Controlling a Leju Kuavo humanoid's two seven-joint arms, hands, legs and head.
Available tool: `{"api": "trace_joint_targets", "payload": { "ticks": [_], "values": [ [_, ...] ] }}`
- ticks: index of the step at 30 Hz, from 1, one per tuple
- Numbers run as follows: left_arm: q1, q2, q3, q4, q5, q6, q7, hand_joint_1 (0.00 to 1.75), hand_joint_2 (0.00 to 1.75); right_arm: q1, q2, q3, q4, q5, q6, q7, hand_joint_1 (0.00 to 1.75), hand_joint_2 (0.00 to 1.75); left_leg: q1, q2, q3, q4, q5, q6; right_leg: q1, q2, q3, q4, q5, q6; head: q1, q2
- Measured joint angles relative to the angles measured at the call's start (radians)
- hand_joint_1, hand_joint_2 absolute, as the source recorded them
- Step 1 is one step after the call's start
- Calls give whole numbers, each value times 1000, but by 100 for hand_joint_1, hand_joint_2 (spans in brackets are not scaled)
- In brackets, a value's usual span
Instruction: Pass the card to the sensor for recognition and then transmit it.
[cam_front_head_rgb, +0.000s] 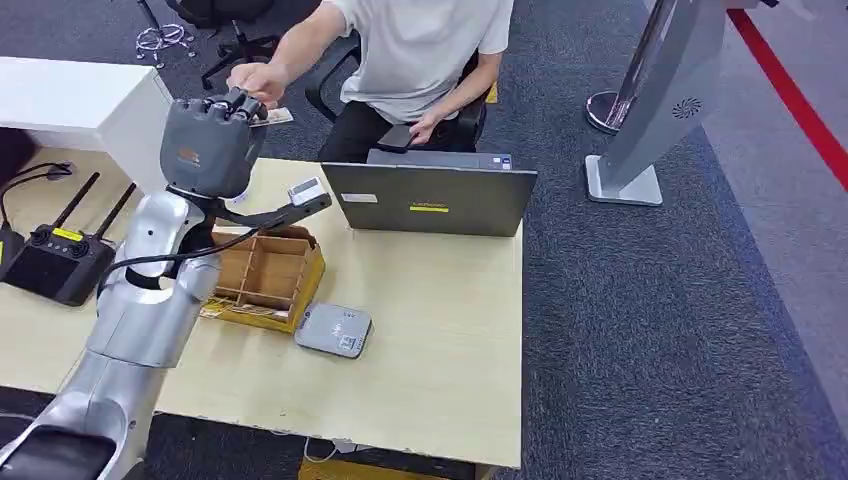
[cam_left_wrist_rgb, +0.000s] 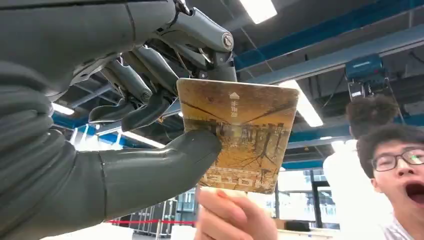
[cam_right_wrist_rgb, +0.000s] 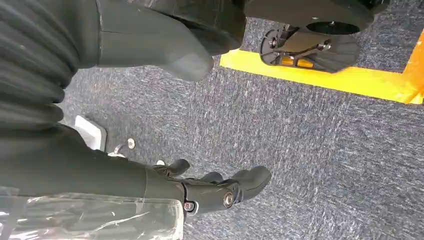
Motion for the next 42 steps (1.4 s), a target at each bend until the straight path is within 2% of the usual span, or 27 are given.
{"api": "trace_joint_targets", "payload": {
  "ticks": [6,10,14,20,24,28,33,42],
  "values": [
    [29,-5,-7,-12,3,12,-6,175,175,0,0,0,0,-5,-2,0,0,175,0,0,0,0,0,0,0,0,1,0,0,0,0,0],
    [188,6,-49,-137,-49,55,-26,175,175,1,0,-10,0,-27,-8,-1,0,175,0,1,0,-1,-2,0,0,2,1,0,-2,2,0,0],
    [372,45,-143,-262,-114,91,-35,175,175,4,2,-25,0,-42,-33,-5,0,175,0,2,0,0,-4,1,0,2,0,0,-4,2,0,0],
    [480,77,-238,-301,-153,85,-45,175,175,4,5,-36,0,-42,-35,1,0,175,0,1,0,0,-5,1,0,2,0,0,-4,2,0,0],
    [515,79,-264,-297,-170,42,6,175,175,4,6,-42,0,-43,-36,-2,0,175,0,1,0,-1,-5,1,0,2,0,0,-4,2,-1,0],
    [531,44,-268,-240,-184,54,84,175,175,4,7,-43,0,-42,-35,5,0,175,0,1,0,0,-4,1,0,1,1,0,-4,2,-1,0],
    [532,-11,-268,-174,-171,44,107,175,175,4,8,-43,0,-38,-34,18,0,175,0,1,0,0,-5,1,-1,1,1,-1,-4,2,-1,0],
    [512,-108,-268,-31,-198,-90,210,175,175,4,9,-49,0,-42,-14,24,0,175,0,1,0,0,-5,2,-1,1,1,-1,-4,2,-1,0]
  ]
}}
